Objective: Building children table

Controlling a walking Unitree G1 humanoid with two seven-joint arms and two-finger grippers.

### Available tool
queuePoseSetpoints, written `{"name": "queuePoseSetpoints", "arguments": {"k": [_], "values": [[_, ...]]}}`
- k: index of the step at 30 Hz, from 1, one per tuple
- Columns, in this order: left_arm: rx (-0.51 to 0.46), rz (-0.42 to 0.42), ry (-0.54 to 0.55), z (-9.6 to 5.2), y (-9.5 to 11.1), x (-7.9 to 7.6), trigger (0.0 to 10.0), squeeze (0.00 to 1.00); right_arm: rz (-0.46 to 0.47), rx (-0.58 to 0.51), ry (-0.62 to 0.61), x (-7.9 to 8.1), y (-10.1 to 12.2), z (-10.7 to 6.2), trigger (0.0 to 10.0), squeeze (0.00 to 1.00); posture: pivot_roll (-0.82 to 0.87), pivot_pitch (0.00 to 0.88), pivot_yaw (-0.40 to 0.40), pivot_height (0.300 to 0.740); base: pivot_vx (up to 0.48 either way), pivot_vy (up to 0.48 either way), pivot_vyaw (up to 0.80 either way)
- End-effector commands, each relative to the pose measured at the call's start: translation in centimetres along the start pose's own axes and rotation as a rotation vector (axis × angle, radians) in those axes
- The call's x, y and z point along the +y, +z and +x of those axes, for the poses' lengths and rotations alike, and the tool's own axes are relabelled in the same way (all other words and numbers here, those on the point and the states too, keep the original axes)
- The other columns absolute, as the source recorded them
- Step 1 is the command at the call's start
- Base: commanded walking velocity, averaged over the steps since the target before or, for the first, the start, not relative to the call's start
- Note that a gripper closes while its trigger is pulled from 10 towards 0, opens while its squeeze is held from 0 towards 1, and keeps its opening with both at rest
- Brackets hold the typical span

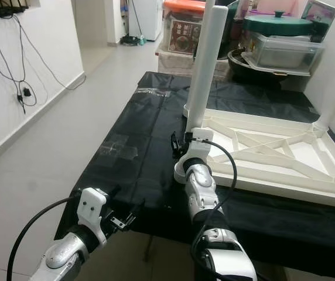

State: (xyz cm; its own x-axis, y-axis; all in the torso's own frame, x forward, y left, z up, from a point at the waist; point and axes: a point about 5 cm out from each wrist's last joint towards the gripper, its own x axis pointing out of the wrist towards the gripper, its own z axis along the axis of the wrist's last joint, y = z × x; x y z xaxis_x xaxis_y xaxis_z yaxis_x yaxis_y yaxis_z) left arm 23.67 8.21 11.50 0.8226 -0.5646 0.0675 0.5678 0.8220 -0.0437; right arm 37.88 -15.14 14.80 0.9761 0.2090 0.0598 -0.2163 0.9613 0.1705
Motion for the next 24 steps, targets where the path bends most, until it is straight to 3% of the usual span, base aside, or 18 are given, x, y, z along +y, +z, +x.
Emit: {"name": "queuePoseSetpoints", "arguments": {"k": [1,2,3,5,6,7,8,13,14,15,16,17,18,20,21,22,23,24], "values": [[0.011,-0.007,-0.008,0.1,-0.3,-0.1,10.0,0.0,0.037,0.073,0.295,2.2,0.2,0.3,10.0,0.0,0.18,0.0,-0.073,0.74,0.0,0.0,0.0],[0.011,-0.007,-0.008,0.1,-0.3,-0.1,10.0,0.0,0.037,0.073,0.295,2.2,0.2,0.3,10.0,0.0,0.18,0.0,-0.073,0.74,0.0,0.0,0.0],[0.012,-0.007,-0.009,0.1,-0.3,-0.1,10.0,0.0,0.047,0.11,0.425,2.9,0.2,0.1,10.0,0.0,0.18,0.0,-0.073,0.74,0.0,0.0,0.0],[0.012,-0.007,-0.009,0.1,-0.3,-0.1,10.0,0.0,0.047,0.11,0.425,2.9,0.2,0.1,10.0,0.0,0.18,0.0,-0.073,0.74,0.0,0.0,0.0],[0.012,-0.006,-0.01,0.1,-0.3,-0.1,10.0,0.0,0.047,0.145,0.562,3.7,0.1,-0.1,10.0,0.0,0.19,0.0,-0.08,0.74,0.0,0.0,0.0],[0.012,-0.006,-0.01,0.1,-0.3,-0.1,10.0,0.0,0.047,0.145,0.562,3.7,0.1,-0.1,10.0,0.0,0.19,0.0,-0.08,0.74,0.0,0.0,0.0],[0.011,-0.004,-0.011,0.1,-0.4,-0.2,10.0,0.0,0.009,0.214,0.793,5.5,-0.4,-0.5,10.0,0.0,0.19,0.0,-0.088,0.74,0.0,0.0,0.0],[0.011,-0.004,-0.01,0.1,-0.4,-0.3,10.0,0.0,-0.024,0.26,0.934,6.6,-1.0,-0.7,10.0,0.0,0.2,0.0,-0.091,0.74,0.0,0.0,0.0],[0.011,-0.004,-0.008,0.0,-0.4,-0.3,10.0,0.0,-0.021,0.265,0.992,7.1,-1.1,-0.6,5.4,0.0,0.2,0.0,-0.093,0.74,0.0,0.0,0.0],[0.011,-0.004,-0.008,0.0,-0.4,-0.3,10.0,0.0,-0.021,0.265,0.992,7.1,-1.1,-0.6,5.4,0.0,0.2,0.0,-0.093,0.74,0.0,0.0,0.0],[0.011,-0.004,-0.008,0.0,-0.4,-0.4,10.0,0.0,-0.013,0.261,0.987,7.2,-1.1,-0.5,0.7,0.0,0.2,0.0,-0.093,0.74,0.0,0.0,0.0],[0.011,-0.004,-0.008,0.0,-0.4,-0.4,10.0,0.0,-0.013,0.261,0.987,7.2,-1.1,-0.5,0.7,0.0,0.2,0.0,-0.093,0.74,0.0,0.0,0.0],[0.011,-0.004,-0.008,0.0,-0.4,-0.4,10.0,0.0,-0.007,0.255,0.978,7.2,-0.9,-0.4,0.0,0.0,0.2,0.0,-0.093,0.74,0.0,0.0,0.0],[0.012,-0.005,-0.008,-0.1,-0.4,-0.4,10.0,0.0,-0.025,0.24,0.909,7.1,-0.8,0.0,0.0,0.0,0.2,0.0,-0.093,0.74,0.0,0.0,0.0],[0.012,-0.007,-0.008,-0.1,-0.4,-0.4,10.0,0.0,-0.046,0.213,0.776,6.7,-0.7,0.6,0.0,0.0,0.19,0.0,-0.087,0.74,0.0,0.0,0.0],[0.012,-0.007,-0.008,-0.1,-0.4,-0.4,10.0,0.0,-0.046,0.213,0.776,6.7,-0.7,0.6,0.0,0.0,0.19,0.0,-0.087,0.74,0.0,0.0,0.0],[0.012,-0.008,-0.009,-0.1,-0.4,-0.4,10.0,0.0,-0.063,0.191,0.629,5.9,-0.6,1.1,0.0,0.0,0.19,0.0,-0.091,0.74,0.0,0.0,0.0],[0.012,-0.008,-0.009,-0.1,-0.4,-0.4,10.0,0.0,-0.063,0.191,0.629,5.9,-0.6,1.1,0.0,0.0,0.19,0.0,-0.091,0.74,0.0,0.0,0.0]]}}
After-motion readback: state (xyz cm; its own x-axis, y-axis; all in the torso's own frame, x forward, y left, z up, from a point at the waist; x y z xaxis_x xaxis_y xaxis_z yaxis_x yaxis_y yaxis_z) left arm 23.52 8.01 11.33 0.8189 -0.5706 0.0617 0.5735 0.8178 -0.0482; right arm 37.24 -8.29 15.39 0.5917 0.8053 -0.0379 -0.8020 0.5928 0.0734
